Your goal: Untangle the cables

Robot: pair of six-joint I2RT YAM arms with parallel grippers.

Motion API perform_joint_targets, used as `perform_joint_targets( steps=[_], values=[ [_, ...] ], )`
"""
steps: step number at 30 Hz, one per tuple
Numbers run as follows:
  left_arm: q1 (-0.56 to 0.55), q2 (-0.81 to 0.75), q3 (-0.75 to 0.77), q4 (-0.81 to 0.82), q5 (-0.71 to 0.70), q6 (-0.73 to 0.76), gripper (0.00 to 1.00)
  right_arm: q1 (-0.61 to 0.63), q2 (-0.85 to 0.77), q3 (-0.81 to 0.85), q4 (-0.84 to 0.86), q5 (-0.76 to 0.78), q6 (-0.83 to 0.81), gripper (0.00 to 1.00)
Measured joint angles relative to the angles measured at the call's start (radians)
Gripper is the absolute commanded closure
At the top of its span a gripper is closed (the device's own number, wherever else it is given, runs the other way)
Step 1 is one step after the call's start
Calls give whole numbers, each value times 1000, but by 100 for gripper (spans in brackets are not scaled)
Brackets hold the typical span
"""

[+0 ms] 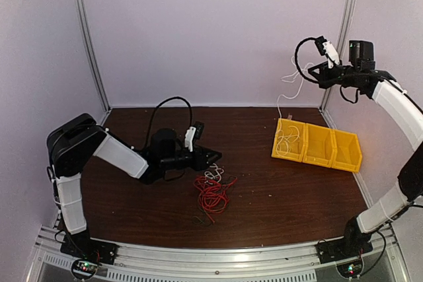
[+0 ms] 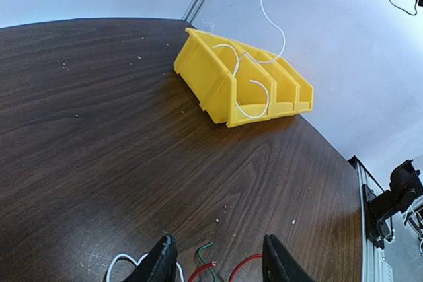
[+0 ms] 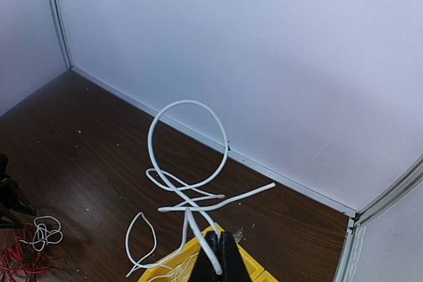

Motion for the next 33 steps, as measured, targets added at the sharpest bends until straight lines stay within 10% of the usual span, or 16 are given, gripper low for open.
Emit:
perform_joint_targets(
  steps=[19,33],
  values=[
    [0,-1,0,-22,-1,11,55,-80,120,73,7,28,-7,100],
    [0,-2,0,-33,0,16,55,-80,108,-220,49,23,-56,100]
  ],
)
